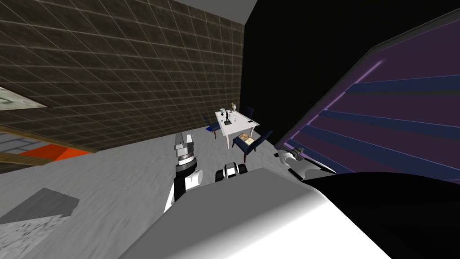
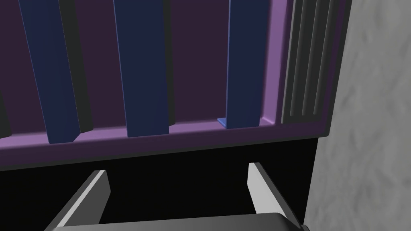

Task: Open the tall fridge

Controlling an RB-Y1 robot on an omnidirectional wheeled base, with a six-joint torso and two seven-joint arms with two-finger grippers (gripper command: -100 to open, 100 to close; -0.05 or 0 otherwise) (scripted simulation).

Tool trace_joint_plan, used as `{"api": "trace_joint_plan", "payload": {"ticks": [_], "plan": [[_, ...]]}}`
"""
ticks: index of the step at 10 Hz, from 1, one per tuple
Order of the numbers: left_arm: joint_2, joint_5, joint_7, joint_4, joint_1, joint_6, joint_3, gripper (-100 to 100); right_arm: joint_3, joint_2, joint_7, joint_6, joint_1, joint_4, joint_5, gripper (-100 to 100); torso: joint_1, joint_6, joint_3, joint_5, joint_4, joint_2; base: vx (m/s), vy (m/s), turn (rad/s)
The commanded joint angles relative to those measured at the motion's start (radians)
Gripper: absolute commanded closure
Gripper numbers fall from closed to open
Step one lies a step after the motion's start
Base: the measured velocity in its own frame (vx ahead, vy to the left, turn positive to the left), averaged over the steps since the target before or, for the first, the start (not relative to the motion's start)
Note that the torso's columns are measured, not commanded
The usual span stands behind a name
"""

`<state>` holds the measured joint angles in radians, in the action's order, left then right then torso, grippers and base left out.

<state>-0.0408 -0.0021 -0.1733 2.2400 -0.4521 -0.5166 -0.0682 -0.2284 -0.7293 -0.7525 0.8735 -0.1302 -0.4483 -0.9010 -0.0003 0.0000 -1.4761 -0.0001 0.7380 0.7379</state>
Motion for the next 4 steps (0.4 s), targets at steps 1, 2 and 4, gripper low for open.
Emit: {"api": "trace_joint_plan", "payload": {"ticks": [1, 2, 4], "plan": [[0.0, 0.0, 0.0, 0.0, 0.0, 0.0, 0.0, 0, 0.0, 0.0, 0.0, 0.0, 0.0, 0.0, 0.0, 0, 0.001, 0.0, 0.0, 0.0, 0.0, 0.0, 0.0, 0.0, 0.0], [0.0, 0.0, 0.0, 0.0, 0.0, 0.0, 0.0, 0, 0.0, 0.0, 0.0, 0.0, 0.0, 0.0, 0.0, 0, 0.001, 0.0, 0.0, 0.0, 0.0, 0.0, 0.0, 0.0, 0.0], [0.0, 0.0, 0.0, 0.0, 0.0, 0.0, 0.0, 0, 0.0, 0.0, 0.0, 0.0, 0.0, 0.0, 0.0, 0, 0.0, 0.0, 0.0, 0.0, 0.0, 0.0, 0.0, 0.0, 0.0]]}}
